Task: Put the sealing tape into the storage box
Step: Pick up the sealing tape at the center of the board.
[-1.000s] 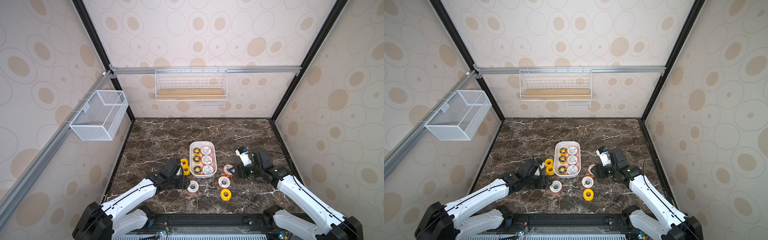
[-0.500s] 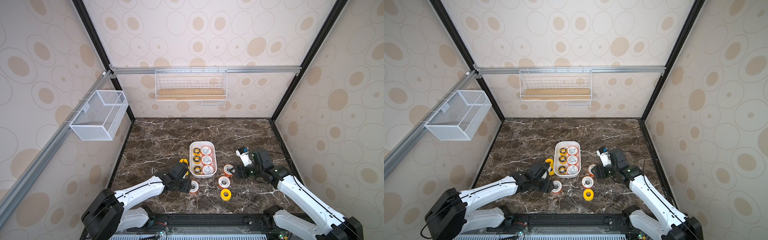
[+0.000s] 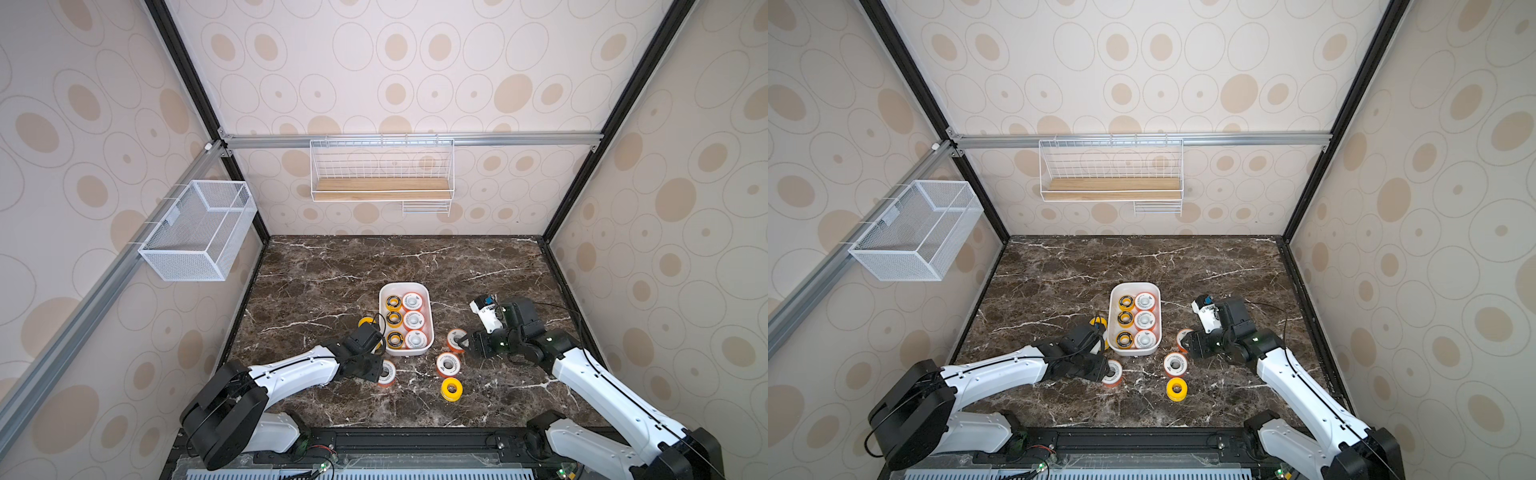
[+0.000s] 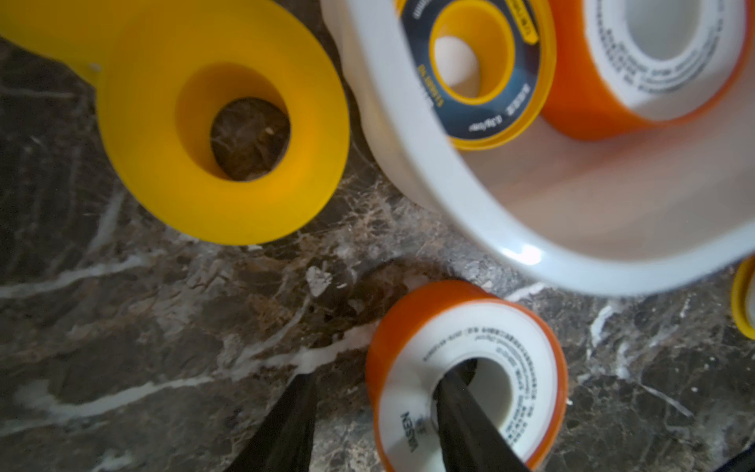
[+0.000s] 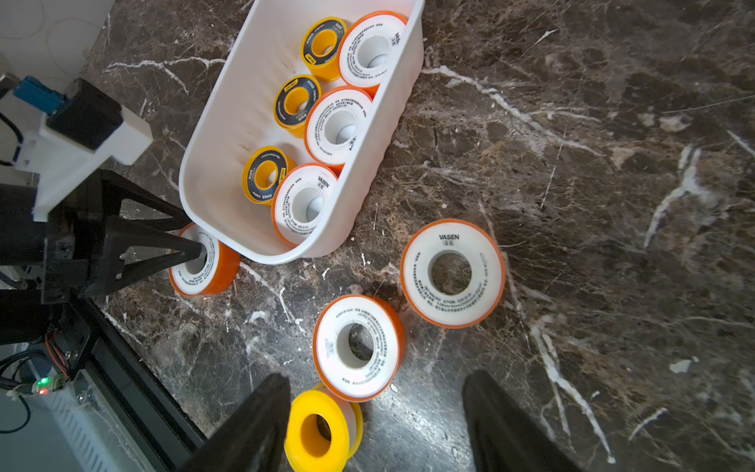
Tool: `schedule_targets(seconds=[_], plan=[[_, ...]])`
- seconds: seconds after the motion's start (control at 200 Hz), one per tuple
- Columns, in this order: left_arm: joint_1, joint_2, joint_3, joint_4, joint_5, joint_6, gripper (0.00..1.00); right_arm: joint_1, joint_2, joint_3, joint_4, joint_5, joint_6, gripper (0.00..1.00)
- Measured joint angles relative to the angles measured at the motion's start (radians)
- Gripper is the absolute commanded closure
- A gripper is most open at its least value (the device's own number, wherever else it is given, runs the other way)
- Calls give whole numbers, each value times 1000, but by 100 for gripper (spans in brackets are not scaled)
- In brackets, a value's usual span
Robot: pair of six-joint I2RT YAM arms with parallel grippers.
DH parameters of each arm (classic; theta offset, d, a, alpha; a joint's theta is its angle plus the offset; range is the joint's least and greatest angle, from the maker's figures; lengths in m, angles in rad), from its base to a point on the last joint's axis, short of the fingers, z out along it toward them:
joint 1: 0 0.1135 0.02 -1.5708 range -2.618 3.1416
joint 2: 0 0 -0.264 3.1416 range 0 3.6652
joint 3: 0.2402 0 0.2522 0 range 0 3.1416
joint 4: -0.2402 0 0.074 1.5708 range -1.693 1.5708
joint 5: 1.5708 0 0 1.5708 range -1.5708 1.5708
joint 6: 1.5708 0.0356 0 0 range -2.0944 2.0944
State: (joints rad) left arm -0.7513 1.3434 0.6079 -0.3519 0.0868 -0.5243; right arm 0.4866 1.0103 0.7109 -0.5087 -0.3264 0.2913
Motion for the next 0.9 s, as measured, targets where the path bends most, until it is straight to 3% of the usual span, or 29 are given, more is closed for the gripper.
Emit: schedule_targets(seconds=[0.396, 0.681, 0.901], plan=[[-2, 37, 7, 5, -75, -2, 52, 0, 35, 0, 40, -93, 12, 27], [-3, 51, 16, 27, -95, -9, 65, 0, 35, 0, 50, -113, 16, 27], [-3, 2, 14, 15, -124, -14, 65, 0, 50, 0, 64, -130, 22, 27]])
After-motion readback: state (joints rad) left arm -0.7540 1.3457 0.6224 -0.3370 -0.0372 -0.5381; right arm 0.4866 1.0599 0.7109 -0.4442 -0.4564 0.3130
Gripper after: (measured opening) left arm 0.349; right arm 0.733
